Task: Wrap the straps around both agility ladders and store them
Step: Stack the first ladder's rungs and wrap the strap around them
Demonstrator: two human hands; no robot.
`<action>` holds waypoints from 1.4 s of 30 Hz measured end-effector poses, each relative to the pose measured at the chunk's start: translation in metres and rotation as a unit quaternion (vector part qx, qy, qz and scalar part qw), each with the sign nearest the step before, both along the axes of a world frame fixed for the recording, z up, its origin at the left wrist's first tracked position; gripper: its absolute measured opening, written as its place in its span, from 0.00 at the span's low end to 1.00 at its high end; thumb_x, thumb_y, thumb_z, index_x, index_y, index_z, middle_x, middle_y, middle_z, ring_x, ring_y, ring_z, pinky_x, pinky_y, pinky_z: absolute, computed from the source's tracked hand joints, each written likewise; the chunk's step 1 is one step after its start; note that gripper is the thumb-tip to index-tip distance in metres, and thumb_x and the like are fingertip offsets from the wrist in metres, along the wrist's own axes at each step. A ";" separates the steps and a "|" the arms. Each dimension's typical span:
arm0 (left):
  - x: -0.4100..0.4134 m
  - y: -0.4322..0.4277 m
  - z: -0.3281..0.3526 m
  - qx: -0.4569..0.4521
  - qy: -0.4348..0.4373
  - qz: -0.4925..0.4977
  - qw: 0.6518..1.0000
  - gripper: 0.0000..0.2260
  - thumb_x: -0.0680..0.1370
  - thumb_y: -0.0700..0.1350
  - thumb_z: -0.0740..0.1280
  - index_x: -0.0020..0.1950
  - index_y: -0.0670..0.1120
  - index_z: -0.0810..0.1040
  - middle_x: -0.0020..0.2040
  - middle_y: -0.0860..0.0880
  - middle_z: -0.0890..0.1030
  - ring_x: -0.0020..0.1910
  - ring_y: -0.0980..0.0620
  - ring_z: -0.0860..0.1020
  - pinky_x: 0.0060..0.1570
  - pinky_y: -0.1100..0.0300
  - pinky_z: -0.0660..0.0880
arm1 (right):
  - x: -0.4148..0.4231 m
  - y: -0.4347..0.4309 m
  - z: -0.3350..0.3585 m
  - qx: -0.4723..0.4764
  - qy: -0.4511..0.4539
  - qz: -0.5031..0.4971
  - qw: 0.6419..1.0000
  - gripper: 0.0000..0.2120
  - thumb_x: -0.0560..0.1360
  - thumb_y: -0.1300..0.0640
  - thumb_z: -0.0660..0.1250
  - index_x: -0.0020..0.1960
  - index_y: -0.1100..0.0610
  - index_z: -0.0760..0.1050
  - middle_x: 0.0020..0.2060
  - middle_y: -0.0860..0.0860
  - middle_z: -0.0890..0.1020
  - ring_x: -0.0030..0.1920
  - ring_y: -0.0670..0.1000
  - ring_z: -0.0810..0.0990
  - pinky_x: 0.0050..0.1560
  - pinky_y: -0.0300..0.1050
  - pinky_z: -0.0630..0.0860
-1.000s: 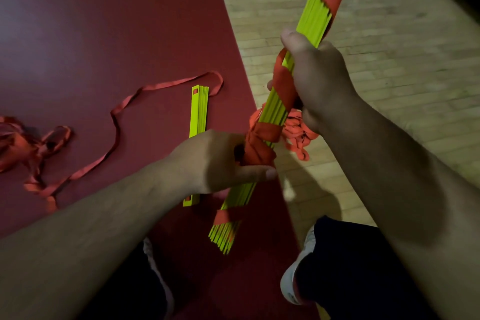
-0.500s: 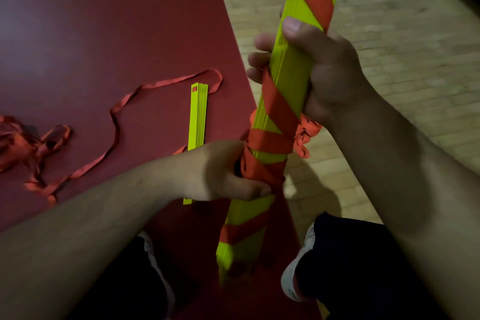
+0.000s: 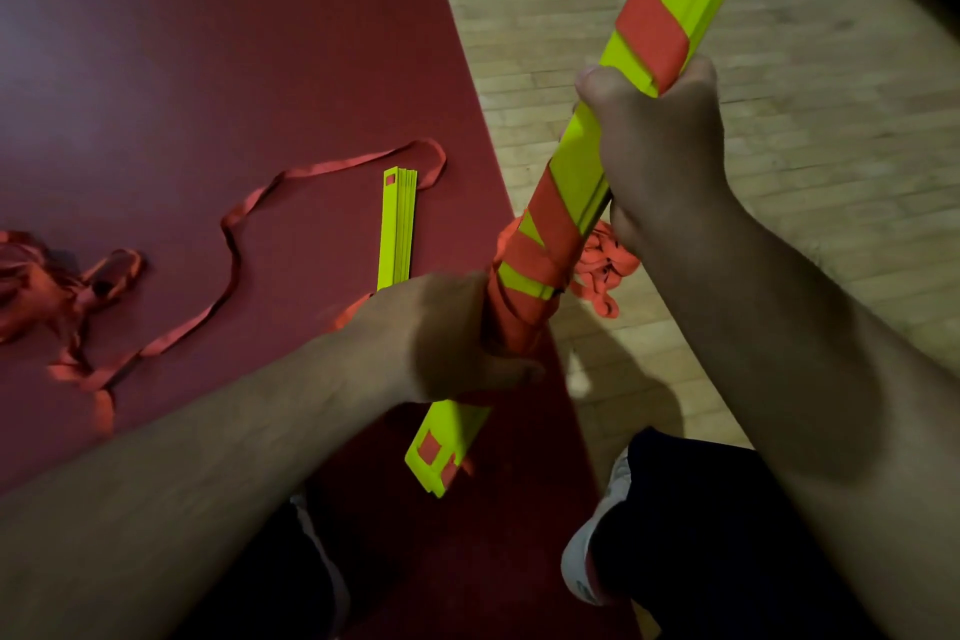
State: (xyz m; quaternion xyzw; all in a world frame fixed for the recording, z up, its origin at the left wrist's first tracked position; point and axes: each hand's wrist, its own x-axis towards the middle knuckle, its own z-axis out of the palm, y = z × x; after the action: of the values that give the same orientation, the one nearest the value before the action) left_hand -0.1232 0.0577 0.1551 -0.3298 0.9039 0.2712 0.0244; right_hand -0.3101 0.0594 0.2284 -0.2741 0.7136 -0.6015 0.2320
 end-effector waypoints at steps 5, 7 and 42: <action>0.006 -0.008 0.008 0.123 0.007 -0.038 0.992 0.33 0.63 0.77 0.63 0.57 0.56 0.76 0.45 0.56 0.85 0.45 0.57 0.83 0.47 0.52 0.80 | 0.011 0.010 0.006 -0.027 0.143 0.035 0.989 0.14 0.75 0.54 0.71 0.54 0.56 0.67 0.36 0.44 0.73 0.30 0.36 0.75 0.31 0.31 0.71; 0.006 -0.006 0.010 0.126 0.011 -0.037 0.991 0.27 0.65 0.73 0.67 0.55 0.56 0.78 0.45 0.56 0.85 0.46 0.57 0.82 0.48 0.52 0.79 | 0.016 0.013 0.009 -0.054 0.120 0.077 0.988 0.14 0.75 0.54 0.71 0.53 0.56 0.67 0.36 0.44 0.73 0.31 0.37 0.75 0.34 0.31 0.71; 0.016 0.000 0.013 0.217 0.085 -0.015 0.972 0.16 0.76 0.64 0.60 0.42 0.52 0.73 0.33 0.55 0.79 0.31 0.59 0.76 0.35 0.59 0.73 | -0.005 0.029 0.049 -0.099 -0.082 0.179 0.975 0.12 0.77 0.55 0.67 0.56 0.56 0.66 0.37 0.59 0.72 0.32 0.56 0.74 0.37 0.56 0.77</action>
State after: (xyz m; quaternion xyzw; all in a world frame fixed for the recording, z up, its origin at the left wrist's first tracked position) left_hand -0.1075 0.0577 0.1685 -0.2783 0.8270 0.4879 0.0228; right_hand -0.3155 0.0881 0.2771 -0.3685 0.5683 -0.6387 0.3651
